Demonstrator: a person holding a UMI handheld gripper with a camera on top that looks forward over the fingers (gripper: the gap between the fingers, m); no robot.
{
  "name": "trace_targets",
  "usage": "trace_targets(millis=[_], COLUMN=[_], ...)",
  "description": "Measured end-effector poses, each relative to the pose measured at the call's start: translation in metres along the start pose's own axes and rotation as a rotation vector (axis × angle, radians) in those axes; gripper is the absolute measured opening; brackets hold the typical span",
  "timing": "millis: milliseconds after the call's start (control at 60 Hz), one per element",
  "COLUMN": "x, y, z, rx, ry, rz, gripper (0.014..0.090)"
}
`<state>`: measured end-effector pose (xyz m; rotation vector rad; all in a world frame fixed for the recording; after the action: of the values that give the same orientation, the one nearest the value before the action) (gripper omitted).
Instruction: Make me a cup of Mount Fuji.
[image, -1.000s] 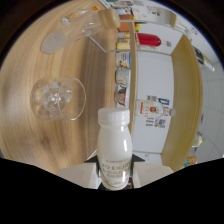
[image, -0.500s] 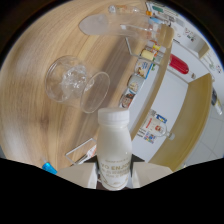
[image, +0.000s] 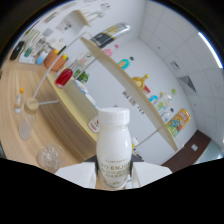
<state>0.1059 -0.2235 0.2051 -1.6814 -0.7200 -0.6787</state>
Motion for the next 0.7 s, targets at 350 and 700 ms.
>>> trace_targets(millis=[350, 700], x=[-0.02, -0.075], y=[0.072, 0.13], z=[0.032, 0.062], rx=[-0.075, -0.179], ry=[-0.054, -0.167], rz=[0.794, 0.89], gripper=[0.0492, 0.0494])
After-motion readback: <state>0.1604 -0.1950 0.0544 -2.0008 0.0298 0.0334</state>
